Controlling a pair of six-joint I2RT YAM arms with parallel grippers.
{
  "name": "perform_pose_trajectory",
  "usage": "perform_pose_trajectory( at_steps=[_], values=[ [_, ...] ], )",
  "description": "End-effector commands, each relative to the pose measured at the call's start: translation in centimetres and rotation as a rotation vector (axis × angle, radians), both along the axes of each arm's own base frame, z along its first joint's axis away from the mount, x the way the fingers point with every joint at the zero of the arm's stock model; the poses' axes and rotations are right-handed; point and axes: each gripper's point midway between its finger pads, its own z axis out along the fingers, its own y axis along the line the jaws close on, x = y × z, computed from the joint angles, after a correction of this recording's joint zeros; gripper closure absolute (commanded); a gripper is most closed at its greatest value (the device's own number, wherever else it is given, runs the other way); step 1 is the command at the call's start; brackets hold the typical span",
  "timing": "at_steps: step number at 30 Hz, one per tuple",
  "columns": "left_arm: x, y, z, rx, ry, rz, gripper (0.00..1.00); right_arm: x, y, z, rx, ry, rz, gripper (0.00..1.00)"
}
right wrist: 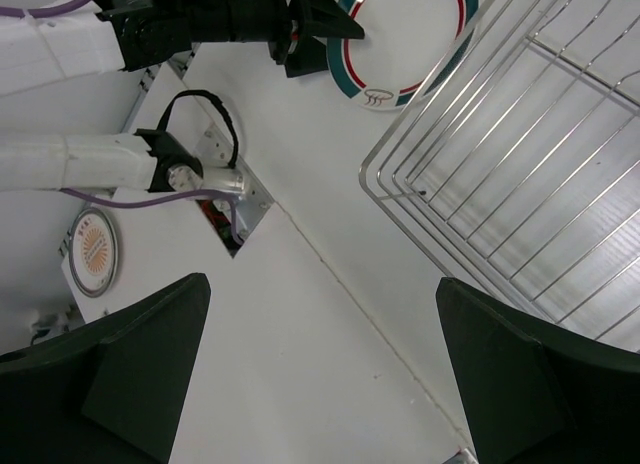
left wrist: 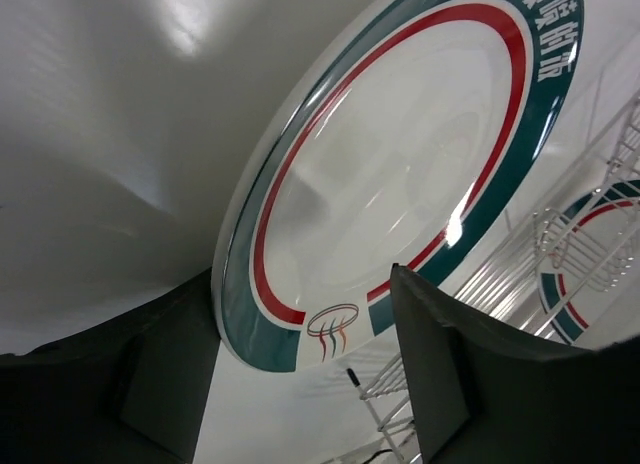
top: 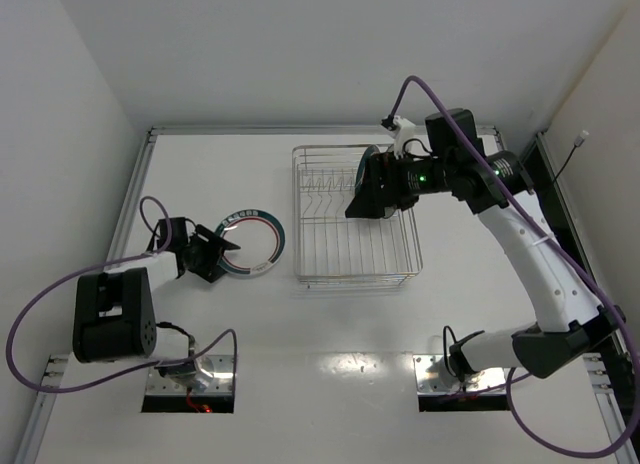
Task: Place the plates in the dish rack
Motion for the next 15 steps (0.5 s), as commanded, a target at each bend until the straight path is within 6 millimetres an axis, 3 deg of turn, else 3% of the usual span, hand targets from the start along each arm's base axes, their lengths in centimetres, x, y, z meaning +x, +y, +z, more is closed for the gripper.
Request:
perform_pose_trajectory(
  at_steps=[1,9,12,15],
  values=[
    [0.8,0.0,-1.0,-0.010,-0.017,-0.004,0.39,0.4,0.1,1.4,0.016,-0.051,0.018,0.06],
    [3.6,0.3,0.6,-0.016,-0.070,-0.029,0.75,1.3,-0.2,1.5,0.016,-0.051,0.000,0.06],
    [5.4,0.8,2.9,-0.017,-0.126,-0.006,0.94,1.3,-0.2,1.1,0.009,-0.034,0.000,0.06],
    [7.4,1.4,6.5,-0.017,-0.190,0.039,0.99,1.4,-0.3,1.2,0.014,-0.032,-0.003,0.06]
  ],
)
